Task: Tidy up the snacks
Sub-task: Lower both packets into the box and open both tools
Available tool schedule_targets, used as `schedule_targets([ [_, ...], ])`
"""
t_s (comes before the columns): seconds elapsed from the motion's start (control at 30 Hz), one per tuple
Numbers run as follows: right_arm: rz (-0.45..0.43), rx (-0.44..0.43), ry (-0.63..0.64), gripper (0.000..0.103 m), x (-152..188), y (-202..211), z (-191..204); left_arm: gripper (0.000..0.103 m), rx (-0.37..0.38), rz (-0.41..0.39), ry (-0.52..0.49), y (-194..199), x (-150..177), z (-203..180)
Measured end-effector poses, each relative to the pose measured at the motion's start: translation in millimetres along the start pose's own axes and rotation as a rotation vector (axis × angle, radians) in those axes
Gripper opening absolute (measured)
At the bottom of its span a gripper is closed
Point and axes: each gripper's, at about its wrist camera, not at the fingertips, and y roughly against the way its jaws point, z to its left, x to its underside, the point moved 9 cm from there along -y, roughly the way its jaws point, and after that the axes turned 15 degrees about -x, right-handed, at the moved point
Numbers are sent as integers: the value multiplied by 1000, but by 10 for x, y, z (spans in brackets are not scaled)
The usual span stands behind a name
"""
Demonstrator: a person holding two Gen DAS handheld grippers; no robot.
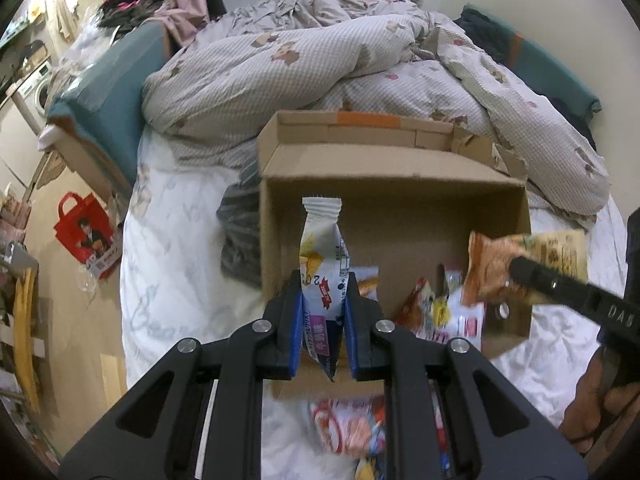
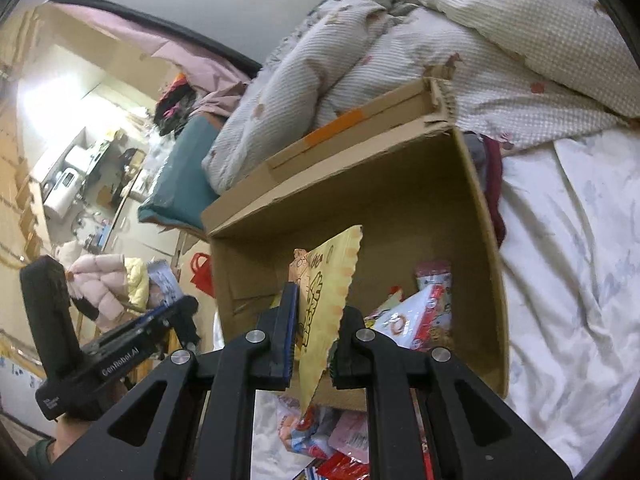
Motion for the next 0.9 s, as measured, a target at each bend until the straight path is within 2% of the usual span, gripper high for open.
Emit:
schedule_targets([
  [0.13,3,17,-67,13,-1,-19,-167,15,5,-9,-19,-74,-68,-156],
  [0.47,41,58,-96,14,76,-168,-289,16,-19,37,-56,-438,-42,-351],
  [0.7,52,35,-108,17,75,-253,-300,16,-21,64,-53,-592,0,-361],
  [0.83,19,65,-135,18,22,-170,-381,17,-46,59,-78,-610,4,-366],
  [0.9,8,89,-142,18,-6,-119,-430,23,-44,57,-71,-606,-10,-364],
])
